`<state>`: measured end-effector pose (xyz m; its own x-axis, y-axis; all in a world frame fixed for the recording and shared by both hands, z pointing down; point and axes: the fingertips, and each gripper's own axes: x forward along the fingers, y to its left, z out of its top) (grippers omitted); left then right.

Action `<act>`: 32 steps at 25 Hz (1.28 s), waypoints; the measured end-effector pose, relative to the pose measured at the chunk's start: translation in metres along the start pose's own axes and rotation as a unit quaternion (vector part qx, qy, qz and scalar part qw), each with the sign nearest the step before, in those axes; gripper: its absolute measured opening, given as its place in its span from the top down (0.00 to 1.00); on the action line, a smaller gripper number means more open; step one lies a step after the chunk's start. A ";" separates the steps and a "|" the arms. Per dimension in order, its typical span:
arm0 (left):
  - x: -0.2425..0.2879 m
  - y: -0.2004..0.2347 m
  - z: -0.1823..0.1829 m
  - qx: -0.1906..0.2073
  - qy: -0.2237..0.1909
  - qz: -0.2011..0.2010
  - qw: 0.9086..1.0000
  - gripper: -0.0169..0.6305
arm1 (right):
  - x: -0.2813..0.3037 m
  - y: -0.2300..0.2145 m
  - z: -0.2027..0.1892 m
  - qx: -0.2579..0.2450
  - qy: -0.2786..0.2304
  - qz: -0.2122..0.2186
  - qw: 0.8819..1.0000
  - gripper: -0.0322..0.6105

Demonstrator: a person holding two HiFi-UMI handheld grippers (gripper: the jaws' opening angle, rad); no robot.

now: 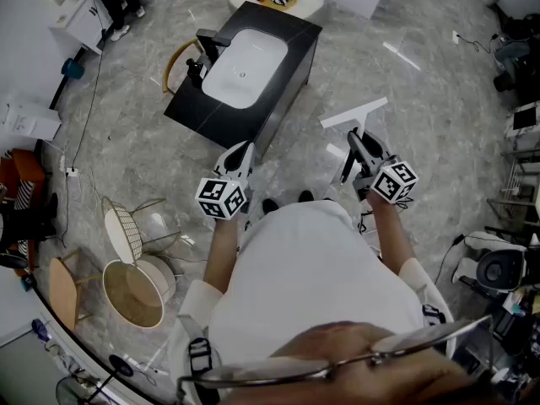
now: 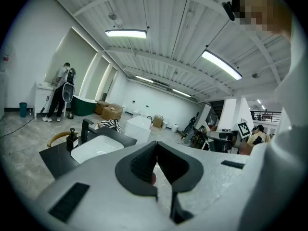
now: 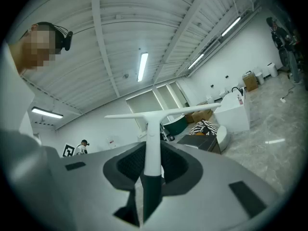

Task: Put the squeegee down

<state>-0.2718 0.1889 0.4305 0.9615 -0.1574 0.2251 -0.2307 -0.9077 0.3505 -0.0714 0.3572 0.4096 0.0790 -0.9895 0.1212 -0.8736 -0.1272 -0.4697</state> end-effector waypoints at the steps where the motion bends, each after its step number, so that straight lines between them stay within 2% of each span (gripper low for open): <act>1: 0.001 0.000 0.001 0.001 -0.001 0.000 1.000 0.97 | 0.001 0.000 0.000 0.001 0.000 0.001 1.000 0.81; 15: 0.007 -0.015 0.006 0.006 -0.004 -0.007 1.000 0.97 | -0.006 -0.002 0.004 0.007 0.000 0.011 1.000 0.81; 32: 0.032 -0.049 -0.005 0.003 0.008 0.021 1.000 0.97 | -0.023 -0.048 0.008 0.031 0.013 0.032 0.999 0.81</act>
<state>-0.2304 0.2299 0.4257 0.9485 -0.1887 0.2546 -0.2696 -0.9026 0.3356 -0.0275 0.3860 0.4221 0.0100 -0.9937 0.1119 -0.8454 -0.0682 -0.5298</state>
